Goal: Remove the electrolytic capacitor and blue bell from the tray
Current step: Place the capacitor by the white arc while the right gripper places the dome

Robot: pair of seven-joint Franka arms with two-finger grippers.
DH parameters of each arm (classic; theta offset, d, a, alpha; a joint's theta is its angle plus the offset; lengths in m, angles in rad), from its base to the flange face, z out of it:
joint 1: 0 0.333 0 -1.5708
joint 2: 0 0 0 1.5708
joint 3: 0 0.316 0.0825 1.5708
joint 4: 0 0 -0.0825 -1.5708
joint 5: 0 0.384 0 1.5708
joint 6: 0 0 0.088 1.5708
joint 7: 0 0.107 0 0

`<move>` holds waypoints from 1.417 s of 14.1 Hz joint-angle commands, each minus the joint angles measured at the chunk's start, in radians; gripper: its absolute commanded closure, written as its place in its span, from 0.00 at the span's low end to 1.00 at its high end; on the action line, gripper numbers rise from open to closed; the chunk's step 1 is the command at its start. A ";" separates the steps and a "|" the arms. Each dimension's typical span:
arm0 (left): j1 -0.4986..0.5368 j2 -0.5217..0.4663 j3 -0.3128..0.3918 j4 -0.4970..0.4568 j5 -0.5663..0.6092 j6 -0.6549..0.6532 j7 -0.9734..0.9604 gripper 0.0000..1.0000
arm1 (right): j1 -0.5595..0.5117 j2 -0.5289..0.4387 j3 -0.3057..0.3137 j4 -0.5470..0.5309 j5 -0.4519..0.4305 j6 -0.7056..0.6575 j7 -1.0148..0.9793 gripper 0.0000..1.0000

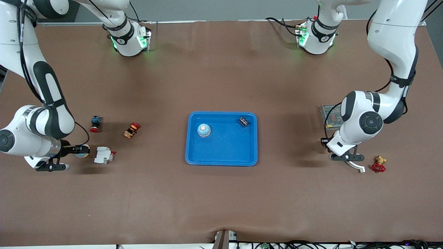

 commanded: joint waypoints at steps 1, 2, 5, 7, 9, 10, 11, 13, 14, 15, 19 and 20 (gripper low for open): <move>0.016 0.014 -0.006 0.009 0.024 0.036 0.011 0.82 | -0.027 -0.046 0.016 -0.086 0.001 0.064 -0.031 1.00; 0.019 0.018 -0.006 0.009 0.024 0.051 0.011 0.82 | -0.027 -0.046 0.016 -0.086 0.001 0.067 -0.031 1.00; 0.017 0.034 -0.006 0.009 0.024 0.073 0.010 0.82 | -0.030 -0.043 0.015 -0.088 -0.010 0.076 -0.034 1.00; 0.016 0.057 -0.006 0.009 0.024 0.105 0.010 0.82 | -0.035 -0.041 0.015 -0.088 -0.010 0.084 -0.034 1.00; 0.017 0.068 -0.006 0.009 0.024 0.117 0.010 0.82 | -0.036 -0.040 0.015 -0.089 -0.011 0.098 -0.034 1.00; 0.019 0.068 -0.006 0.009 0.024 0.118 0.010 0.82 | -0.036 -0.040 0.015 -0.089 -0.011 0.101 -0.034 1.00; 0.019 0.068 -0.006 0.009 0.024 0.118 0.010 0.82 | -0.036 -0.040 0.015 -0.089 -0.011 0.101 -0.034 1.00; 0.019 0.068 -0.006 0.009 0.024 0.118 0.010 0.82 | -0.038 -0.038 0.015 -0.089 -0.011 0.108 -0.034 1.00; 0.017 0.068 -0.006 0.009 0.024 0.118 0.010 0.81 | -0.038 -0.037 0.015 -0.089 -0.011 0.114 -0.034 1.00; 0.017 0.068 -0.006 0.009 0.024 0.118 0.010 0.69 | -0.038 -0.035 0.015 -0.091 -0.011 0.118 -0.034 1.00; 0.016 0.062 -0.006 0.015 0.024 0.116 0.005 0.00 | -0.039 -0.034 0.015 -0.122 -0.011 0.176 -0.034 1.00; 0.013 0.057 -0.006 0.019 0.024 0.113 0.003 0.00 | -0.039 -0.034 0.015 -0.123 -0.011 0.176 -0.034 1.00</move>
